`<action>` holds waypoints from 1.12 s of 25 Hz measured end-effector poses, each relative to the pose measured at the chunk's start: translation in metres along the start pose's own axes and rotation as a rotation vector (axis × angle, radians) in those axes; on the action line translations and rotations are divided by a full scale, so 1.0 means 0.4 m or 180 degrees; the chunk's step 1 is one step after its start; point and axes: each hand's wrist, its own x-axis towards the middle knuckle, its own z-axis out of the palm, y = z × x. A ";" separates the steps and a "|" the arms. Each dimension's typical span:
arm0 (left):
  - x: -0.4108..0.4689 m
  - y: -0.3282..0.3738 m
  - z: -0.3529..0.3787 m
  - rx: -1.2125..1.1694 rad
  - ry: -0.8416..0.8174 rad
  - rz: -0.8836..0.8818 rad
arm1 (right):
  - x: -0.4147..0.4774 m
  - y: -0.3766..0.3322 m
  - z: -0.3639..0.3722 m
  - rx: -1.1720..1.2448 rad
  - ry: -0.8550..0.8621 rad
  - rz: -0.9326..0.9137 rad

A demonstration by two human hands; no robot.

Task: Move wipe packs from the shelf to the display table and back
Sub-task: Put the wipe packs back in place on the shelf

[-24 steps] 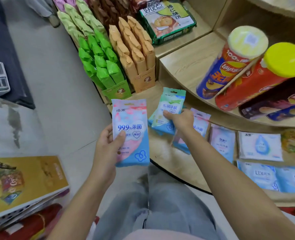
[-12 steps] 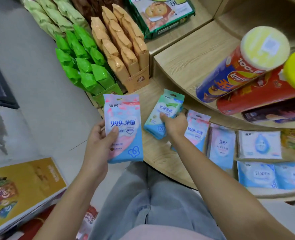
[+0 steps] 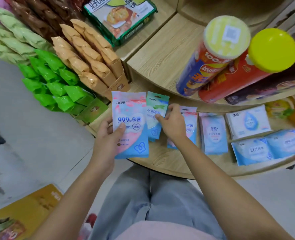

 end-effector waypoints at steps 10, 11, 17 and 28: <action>0.023 -0.174 0.294 0.1047 -0.0618 0.0078 | -0.127 0.154 -0.199 0.1652 -0.0224 0.0048; 0.026 -0.194 0.311 0.1327 -0.0631 0.0216 | -0.110 0.180 -0.197 0.1488 -0.0061 0.0118; 0.098 -0.297 0.354 0.2777 -0.0479 0.0536 | -0.037 0.242 -0.157 0.0702 0.0187 0.0290; 0.090 -0.310 0.389 0.3453 -0.0203 0.0601 | -0.014 0.271 -0.151 0.0410 0.0405 0.0383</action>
